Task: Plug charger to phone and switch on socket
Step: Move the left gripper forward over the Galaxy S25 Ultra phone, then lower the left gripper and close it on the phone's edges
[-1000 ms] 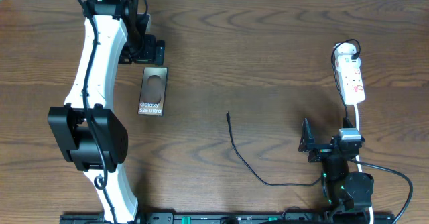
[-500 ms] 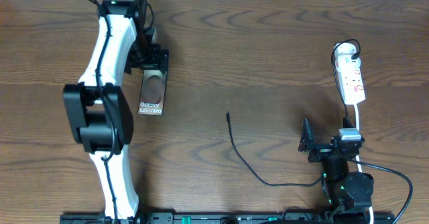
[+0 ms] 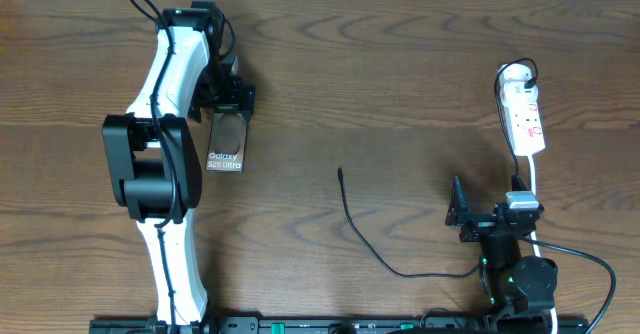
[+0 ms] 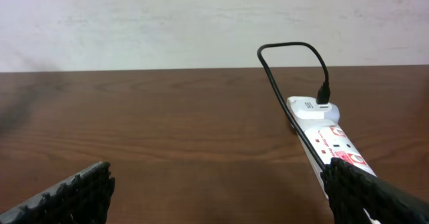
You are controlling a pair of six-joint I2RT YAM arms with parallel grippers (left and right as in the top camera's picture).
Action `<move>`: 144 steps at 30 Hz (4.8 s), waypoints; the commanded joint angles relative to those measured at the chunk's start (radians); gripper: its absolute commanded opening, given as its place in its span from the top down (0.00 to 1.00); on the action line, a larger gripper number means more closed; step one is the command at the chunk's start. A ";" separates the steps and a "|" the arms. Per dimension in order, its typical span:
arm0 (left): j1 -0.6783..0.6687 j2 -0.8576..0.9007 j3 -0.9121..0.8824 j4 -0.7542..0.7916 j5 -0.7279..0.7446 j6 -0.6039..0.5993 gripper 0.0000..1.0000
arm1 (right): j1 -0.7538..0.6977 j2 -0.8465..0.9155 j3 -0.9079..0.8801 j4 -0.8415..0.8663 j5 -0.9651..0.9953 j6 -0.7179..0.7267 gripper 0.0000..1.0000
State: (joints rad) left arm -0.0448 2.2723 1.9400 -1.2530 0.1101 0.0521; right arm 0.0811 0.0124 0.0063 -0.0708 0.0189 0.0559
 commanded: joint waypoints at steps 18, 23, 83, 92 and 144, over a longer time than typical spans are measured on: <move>0.005 0.011 -0.090 0.063 0.009 0.000 0.02 | 0.009 -0.006 -0.001 -0.004 0.005 -0.012 0.01; 0.005 0.011 -0.090 0.058 0.009 0.000 0.02 | 0.009 -0.006 -0.001 -0.004 0.005 -0.012 0.01; -0.002 0.002 -0.333 0.275 0.009 -0.001 0.02 | 0.009 -0.006 -0.001 -0.004 0.005 -0.012 0.01; -0.007 0.002 -0.333 0.272 0.009 -0.001 0.02 | 0.009 -0.006 -0.001 -0.004 0.005 -0.013 0.01; -0.007 0.002 -0.333 0.257 0.009 0.007 0.13 | 0.009 -0.006 -0.001 -0.004 0.005 -0.012 0.01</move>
State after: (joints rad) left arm -0.0536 2.2242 1.6569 -0.9882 0.0654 0.0528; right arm 0.0811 0.0124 0.0063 -0.0708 0.0189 0.0559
